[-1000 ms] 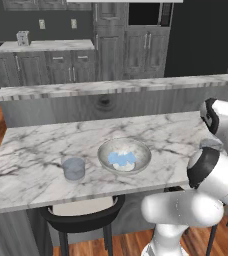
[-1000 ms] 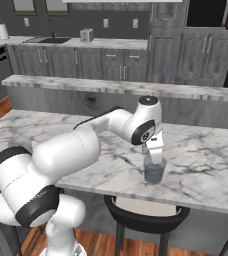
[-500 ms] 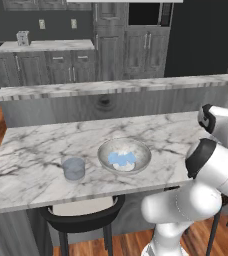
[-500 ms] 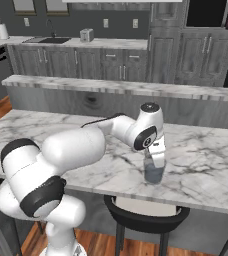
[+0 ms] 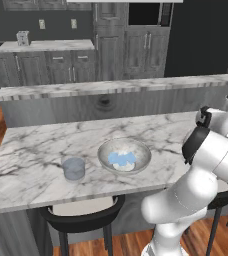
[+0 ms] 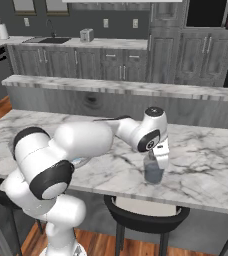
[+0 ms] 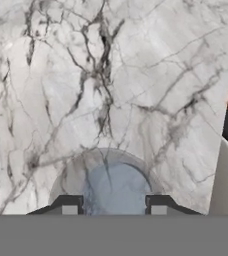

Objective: There are four ice cubes in the ice bowl. Place two ice cubes in each glass of water.

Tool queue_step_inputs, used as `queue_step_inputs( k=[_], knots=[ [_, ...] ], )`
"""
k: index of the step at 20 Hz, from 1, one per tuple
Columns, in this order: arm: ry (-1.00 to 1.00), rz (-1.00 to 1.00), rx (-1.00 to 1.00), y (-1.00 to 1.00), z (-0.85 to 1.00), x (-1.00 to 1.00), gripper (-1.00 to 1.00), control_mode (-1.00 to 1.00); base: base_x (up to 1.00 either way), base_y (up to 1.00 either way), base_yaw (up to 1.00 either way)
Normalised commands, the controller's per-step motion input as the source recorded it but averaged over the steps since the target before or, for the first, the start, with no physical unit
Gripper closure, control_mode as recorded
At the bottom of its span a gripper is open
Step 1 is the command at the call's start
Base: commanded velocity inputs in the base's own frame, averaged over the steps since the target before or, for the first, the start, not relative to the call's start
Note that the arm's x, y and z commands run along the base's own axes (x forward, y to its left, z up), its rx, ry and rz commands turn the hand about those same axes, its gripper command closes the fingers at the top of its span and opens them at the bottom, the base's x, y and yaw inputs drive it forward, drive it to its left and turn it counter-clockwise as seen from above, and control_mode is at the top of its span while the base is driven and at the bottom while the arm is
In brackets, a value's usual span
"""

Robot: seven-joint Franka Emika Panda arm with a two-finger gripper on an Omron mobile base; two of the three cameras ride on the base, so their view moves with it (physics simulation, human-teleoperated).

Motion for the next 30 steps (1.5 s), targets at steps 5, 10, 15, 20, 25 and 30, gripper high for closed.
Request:
queue_step_inputs(
  k=[5,10,15,20,25,30],
  knots=[
    [0.0,0.0,0.0,-0.07,-0.21,0.11,1.0,-1.0,0.0,0.0,0.0],
    [0.0,0.0,0.0,-0.06,-0.22,0.04,1.0,-1.0,0.0,0.0,0.0],
    [0.0,0.0,0.0,0.0,-0.12,0.04,1.0,-1.0,0.0,0.0,0.0],
    [0.02,0.0,0.0,0.0,-0.1,0.11,1.0,-1.0,0.0,0.0,0.0],
    [0.02,0.0,0.0,0.0,-0.04,0.08,-1.0,-1.0,0.0,0.0,0.0],
    [0.05,0.0,0.0,-0.01,-0.05,0.15,-1.0,-1.0,0.0,0.0,0.0]
  ],
)
